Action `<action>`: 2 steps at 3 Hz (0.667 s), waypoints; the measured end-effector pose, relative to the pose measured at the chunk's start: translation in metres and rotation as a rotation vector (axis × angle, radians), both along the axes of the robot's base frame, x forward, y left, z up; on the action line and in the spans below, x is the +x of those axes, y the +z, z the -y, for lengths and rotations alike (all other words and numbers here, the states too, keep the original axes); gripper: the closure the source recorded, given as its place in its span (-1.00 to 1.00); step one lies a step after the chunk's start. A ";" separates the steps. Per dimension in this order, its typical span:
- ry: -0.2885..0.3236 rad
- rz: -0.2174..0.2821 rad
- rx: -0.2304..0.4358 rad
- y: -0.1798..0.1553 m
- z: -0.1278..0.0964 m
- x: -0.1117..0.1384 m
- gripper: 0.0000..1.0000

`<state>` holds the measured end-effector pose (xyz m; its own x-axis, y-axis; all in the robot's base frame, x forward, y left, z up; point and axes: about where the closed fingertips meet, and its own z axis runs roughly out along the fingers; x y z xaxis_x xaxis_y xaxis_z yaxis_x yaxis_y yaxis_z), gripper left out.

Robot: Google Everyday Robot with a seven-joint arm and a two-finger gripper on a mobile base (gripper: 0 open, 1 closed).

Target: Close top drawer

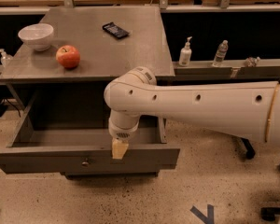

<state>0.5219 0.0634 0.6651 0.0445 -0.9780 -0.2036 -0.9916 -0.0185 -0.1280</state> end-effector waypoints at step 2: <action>-0.021 0.051 -0.006 0.020 -0.017 0.067 -1.00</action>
Offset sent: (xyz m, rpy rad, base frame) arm 0.1464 0.0322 0.0431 -0.0115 -0.1112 -0.0593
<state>0.5891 0.0808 0.6849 0.0342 -0.9801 -0.1953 -0.9839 0.0013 -0.1785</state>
